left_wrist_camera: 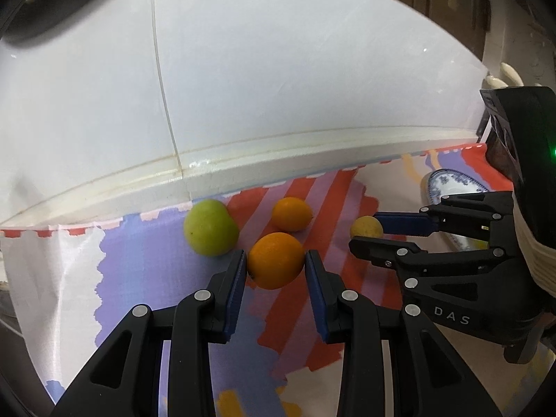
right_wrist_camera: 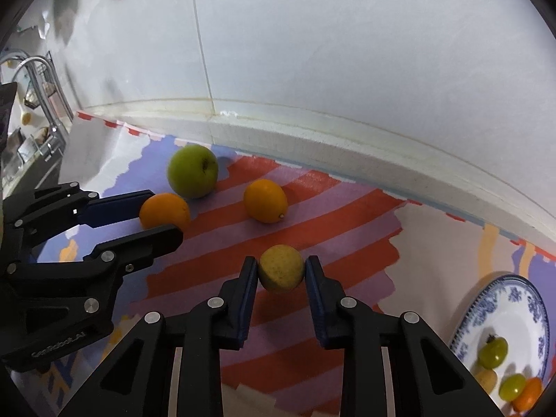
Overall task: Organize fruits
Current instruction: 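Carry the orange and yellow fruit over the plate with both tools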
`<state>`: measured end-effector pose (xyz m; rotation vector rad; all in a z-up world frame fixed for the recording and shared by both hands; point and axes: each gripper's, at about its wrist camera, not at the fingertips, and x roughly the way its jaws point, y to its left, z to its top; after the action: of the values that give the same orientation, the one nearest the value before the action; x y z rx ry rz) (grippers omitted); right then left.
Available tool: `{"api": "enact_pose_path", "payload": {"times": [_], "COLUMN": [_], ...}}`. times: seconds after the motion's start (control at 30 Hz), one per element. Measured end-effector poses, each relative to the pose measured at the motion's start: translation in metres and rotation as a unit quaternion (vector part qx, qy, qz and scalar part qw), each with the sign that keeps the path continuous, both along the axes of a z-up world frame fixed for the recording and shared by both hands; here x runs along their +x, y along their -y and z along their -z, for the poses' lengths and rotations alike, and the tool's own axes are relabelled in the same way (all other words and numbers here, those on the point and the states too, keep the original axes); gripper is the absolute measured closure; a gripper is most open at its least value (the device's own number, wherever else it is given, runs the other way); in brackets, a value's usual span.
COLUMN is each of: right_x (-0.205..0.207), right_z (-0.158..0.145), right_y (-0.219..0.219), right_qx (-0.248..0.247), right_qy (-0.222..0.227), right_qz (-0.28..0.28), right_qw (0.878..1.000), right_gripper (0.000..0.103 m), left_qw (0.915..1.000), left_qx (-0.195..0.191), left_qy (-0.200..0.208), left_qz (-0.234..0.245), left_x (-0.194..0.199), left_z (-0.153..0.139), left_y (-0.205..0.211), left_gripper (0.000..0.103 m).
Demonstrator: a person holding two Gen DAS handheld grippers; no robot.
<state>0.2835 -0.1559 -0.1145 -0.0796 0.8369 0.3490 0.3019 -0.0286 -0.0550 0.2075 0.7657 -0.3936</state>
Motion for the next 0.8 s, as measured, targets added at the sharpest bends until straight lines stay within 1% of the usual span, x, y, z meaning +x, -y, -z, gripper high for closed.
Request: {"api": "enact_pose_path", "payload": {"times": [0.1, 0.23, 0.4, 0.8], "right_x": [-0.014, -0.035, -0.060, -0.113], "right_z": [-0.013, -0.033, -0.057, -0.088], "right_y": [0.006, 0.012, 0.024, 0.070], "right_qx": [0.004, 0.008, 0.019, 0.035], "right_qy": [0.014, 0.037, 0.060, 0.098], "right_qz": [0.004, 0.009, 0.023, 0.076], "right_qw": [1.000, 0.999, 0.998, 0.992], "right_gripper": [0.074, 0.074, 0.074, 0.074], "left_qw": [0.9999, 0.9996, 0.9987, 0.9952], "left_qx": [-0.002, -0.015, -0.026, -0.040], "left_qy": [0.013, 0.023, 0.040, 0.069], "left_qz": [0.002, 0.005, 0.016, 0.057], "left_x": [-0.011, -0.027, -0.049, -0.093], "left_z": [-0.011, -0.028, -0.042, -0.061], "left_y": [0.002, 0.004, 0.014, 0.056], "left_gripper": [0.069, 0.069, 0.069, 0.069]}}
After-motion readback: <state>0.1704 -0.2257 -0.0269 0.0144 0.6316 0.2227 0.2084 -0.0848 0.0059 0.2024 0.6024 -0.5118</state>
